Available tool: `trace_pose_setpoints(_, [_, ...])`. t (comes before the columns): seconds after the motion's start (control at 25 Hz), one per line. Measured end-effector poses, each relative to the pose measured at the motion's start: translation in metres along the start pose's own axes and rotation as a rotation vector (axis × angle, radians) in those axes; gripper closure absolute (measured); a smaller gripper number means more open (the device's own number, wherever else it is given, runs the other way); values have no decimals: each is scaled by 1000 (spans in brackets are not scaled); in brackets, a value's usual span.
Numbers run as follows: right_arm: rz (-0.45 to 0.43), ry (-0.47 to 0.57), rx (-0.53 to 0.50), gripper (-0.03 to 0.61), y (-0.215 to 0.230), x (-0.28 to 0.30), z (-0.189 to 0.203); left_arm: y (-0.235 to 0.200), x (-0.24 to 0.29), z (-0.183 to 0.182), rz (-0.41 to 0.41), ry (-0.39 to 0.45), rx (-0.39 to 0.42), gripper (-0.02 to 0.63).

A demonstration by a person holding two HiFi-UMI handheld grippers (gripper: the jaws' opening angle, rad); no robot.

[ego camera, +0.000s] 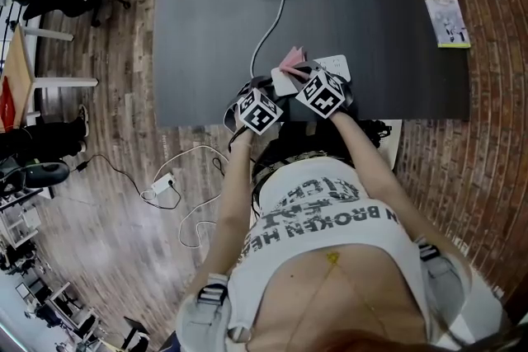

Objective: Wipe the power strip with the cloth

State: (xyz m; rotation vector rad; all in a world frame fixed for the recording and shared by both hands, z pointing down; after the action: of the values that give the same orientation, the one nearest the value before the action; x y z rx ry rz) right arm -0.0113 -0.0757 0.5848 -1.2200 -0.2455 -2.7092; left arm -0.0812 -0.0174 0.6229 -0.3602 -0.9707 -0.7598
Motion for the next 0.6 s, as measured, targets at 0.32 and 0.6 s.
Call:
trace_pose_setpoints(0.32, [13, -2, 12, 561, 1, -5, 3, 1, -2, 1, -2, 0, 0, 348])
trace_pose_setpoints(0.6, [28, -5, 23, 561, 4, -8, 7, 0, -1, 1, -3, 2, 1, 348])
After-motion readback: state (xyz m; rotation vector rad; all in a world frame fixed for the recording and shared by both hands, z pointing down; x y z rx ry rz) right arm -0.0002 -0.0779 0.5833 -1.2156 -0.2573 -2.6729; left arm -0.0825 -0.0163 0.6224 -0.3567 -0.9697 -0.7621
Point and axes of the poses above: the fingertips, and each gripper's own axes: x forward along the fingers, y to its right, z out of its underside, the point moved 6 cm from there along -x, backward along the fingers, and after that the axes turned 7 degrees about -z, right-handed, at the moved point
